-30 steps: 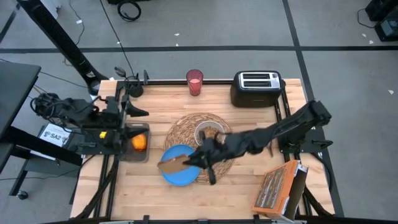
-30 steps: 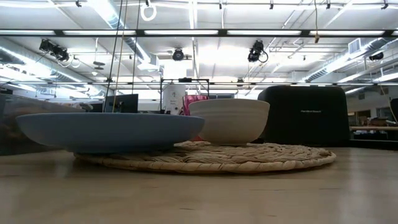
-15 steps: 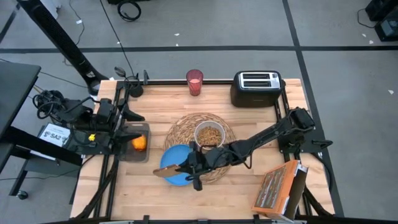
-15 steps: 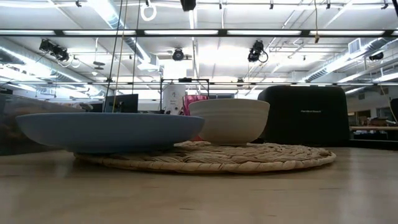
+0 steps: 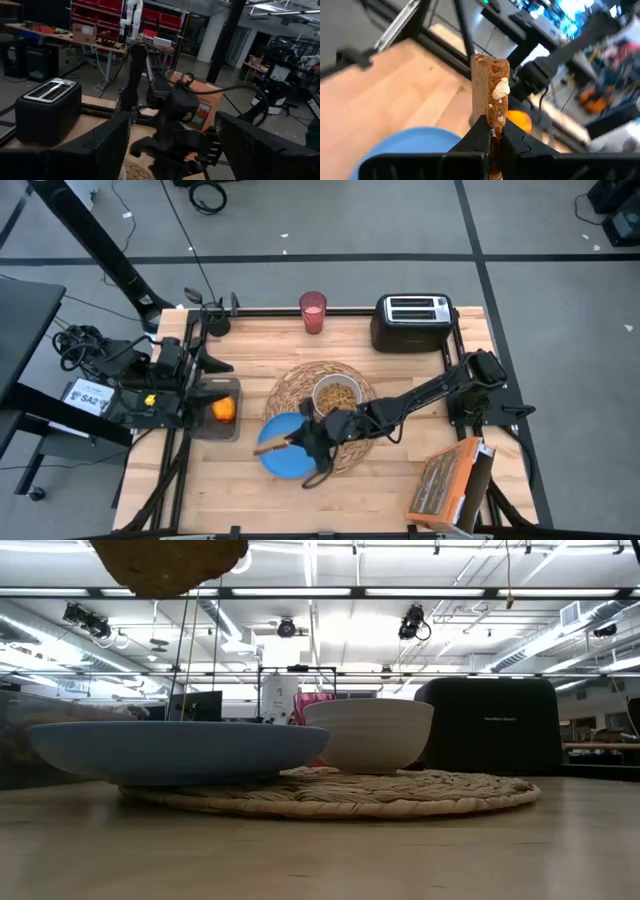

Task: Arrange a breakfast setting
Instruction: Put the toasted bread on the blue plate, then put the red apple on the brown table mat

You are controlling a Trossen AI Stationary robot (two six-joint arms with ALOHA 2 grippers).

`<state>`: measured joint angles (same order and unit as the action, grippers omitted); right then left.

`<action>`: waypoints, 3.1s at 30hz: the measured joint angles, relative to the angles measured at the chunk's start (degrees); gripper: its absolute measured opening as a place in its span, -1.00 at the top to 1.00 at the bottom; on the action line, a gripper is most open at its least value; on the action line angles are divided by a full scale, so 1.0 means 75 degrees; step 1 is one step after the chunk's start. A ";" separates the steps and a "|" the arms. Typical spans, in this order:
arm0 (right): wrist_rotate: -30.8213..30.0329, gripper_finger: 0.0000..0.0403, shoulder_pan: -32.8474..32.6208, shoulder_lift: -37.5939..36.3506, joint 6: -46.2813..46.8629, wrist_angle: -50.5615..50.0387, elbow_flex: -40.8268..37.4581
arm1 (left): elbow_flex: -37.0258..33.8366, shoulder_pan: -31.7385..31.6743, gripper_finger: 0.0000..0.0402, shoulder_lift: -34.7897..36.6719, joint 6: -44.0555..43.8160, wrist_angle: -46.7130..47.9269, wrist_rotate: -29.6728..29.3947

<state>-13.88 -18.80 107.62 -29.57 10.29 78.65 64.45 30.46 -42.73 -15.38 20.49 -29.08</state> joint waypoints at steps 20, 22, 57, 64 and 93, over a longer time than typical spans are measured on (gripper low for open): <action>-0.1804 0.91 -0.0593 0.0016 -0.5476 -0.0015 -0.1618 | 0.0000 -0.0084 -0.46 -0.0352 -0.0058 0.0644 -0.0178; -0.1689 0.91 -0.0593 0.0102 -0.5530 0.0184 -0.1617 | 0.0000 -0.0111 -0.46 -0.0453 -0.0055 0.0641 -0.0178; -0.1621 0.42 -0.0416 0.1884 -0.4829 -0.0419 -0.0350 | 0.0000 -0.0079 -0.46 -0.0996 -0.0501 0.0682 0.0071; -0.1373 0.14 -0.0473 0.1448 -0.4453 -0.0603 -0.0347 | 0.0000 -0.0079 -0.46 -0.1001 -0.0670 0.0688 0.0210; 0.1315 0.07 0.0238 0.0503 -0.0759 -0.1945 -0.0350 | 0.0624 -0.0126 -0.46 -0.0990 -0.3724 0.3198 0.0711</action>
<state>-4.01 -17.01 111.40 -35.26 -4.29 76.03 69.12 29.51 -50.15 -43.31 44.48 -23.75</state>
